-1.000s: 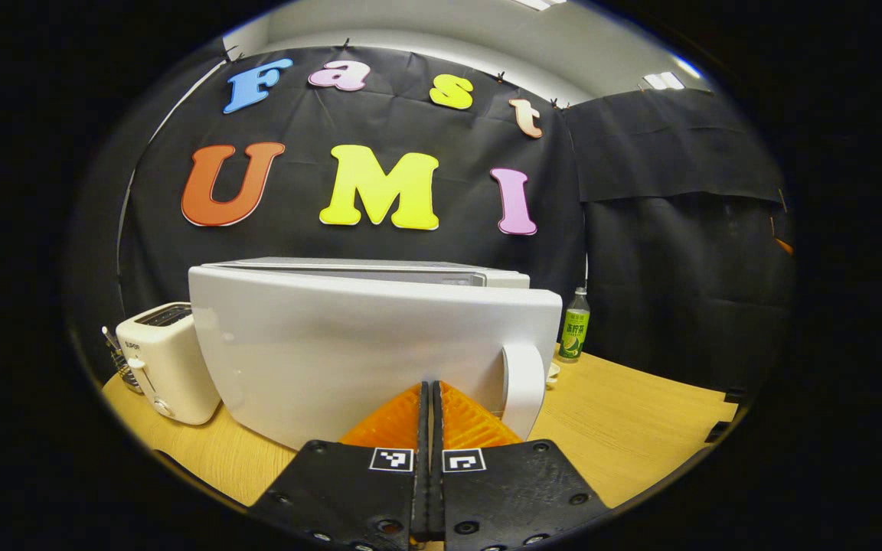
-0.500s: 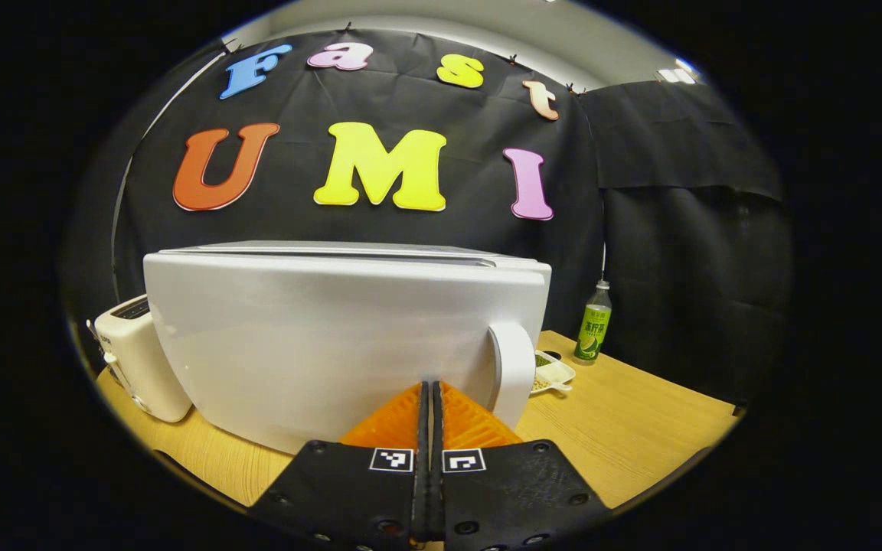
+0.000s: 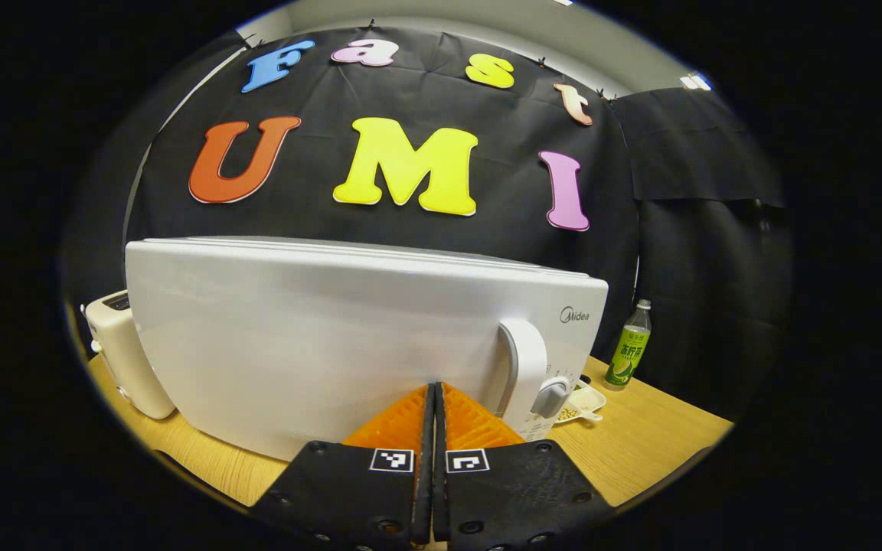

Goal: Open the microwave oven with the left hand, put the food in, and close the microwave oven.

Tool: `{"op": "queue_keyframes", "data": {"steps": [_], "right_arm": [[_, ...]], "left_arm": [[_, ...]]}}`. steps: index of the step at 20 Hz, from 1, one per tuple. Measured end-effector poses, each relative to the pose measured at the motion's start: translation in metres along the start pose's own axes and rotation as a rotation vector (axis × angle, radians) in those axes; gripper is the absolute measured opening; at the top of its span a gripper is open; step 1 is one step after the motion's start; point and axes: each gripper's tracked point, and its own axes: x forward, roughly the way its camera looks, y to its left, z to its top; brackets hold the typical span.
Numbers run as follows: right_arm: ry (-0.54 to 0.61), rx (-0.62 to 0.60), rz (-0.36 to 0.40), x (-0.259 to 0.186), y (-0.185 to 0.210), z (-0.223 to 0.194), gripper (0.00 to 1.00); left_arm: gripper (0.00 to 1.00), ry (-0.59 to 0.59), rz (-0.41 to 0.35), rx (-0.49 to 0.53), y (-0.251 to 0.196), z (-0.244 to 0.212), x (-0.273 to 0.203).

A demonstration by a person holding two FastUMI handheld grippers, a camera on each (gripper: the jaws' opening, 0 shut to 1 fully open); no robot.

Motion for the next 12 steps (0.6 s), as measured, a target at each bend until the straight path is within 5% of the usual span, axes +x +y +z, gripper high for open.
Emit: {"op": "queue_keyframes", "data": {"steps": [6, 7, 8, 9, 10, 11, 12], "right_arm": [[0.003, -0.015, -0.049, -0.002, -0.014, 0.001, 0.91], [0.003, -0.015, -0.056, -0.002, -0.015, 0.002, 1.0], [0.003, -0.015, -0.063, -0.003, -0.016, 0.002, 0.91], [0.005, -0.017, -0.066, -0.004, -0.017, 0.002, 0.91], [0.004, -0.018, -0.07, -0.004, -0.017, 0.003, 0.91], [-0.002, -0.018, -0.075, -0.005, -0.017, 0.006, 0.91], [-0.006, -0.018, -0.082, -0.007, -0.018, 0.008, 1.0]], "left_arm": [[0.02, 0.011, 0.029, 0.075, -0.001, 0.003, -0.009], [0.06, 0.019, -0.002, 0.081, -0.007, 0.003, -0.013], [0.2, 0.031, -0.009, 0.079, -0.01, 0.007, -0.022], [0.23, 0.041, -0.019, 0.068, -0.012, 0.008, -0.027], [0.48, 0.039, -0.023, 0.055, -0.014, 0.012, -0.034], [0.52, 0.045, -0.027, 0.054, -0.016, 0.018, -0.046], [0.75, 0.047, -0.007, 0.063, -0.012, 0.018, -0.062]]}}
